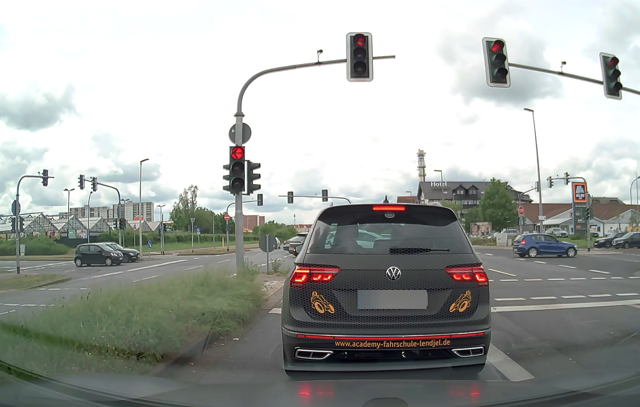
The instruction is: Follow the waypoints while adhering to traffic rules and regulations
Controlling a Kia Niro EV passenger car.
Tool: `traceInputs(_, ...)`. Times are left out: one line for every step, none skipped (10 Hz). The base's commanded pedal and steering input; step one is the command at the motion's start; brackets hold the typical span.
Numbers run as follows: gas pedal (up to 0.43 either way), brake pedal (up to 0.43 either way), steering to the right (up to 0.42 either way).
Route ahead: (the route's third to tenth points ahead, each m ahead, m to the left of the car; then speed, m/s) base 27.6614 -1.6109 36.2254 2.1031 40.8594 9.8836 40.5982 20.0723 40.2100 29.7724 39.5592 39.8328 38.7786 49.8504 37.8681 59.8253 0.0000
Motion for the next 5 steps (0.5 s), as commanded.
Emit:
traceInputs(0.000, 0.256, 0.005)
traceInputs(0.000, 0.256, 0.006)
traceInputs(0.000, 0.256, 0.005)
traceInputs(0.000, 0.256, 0.005)
traceInputs(0.000, 0.256, 0.005)
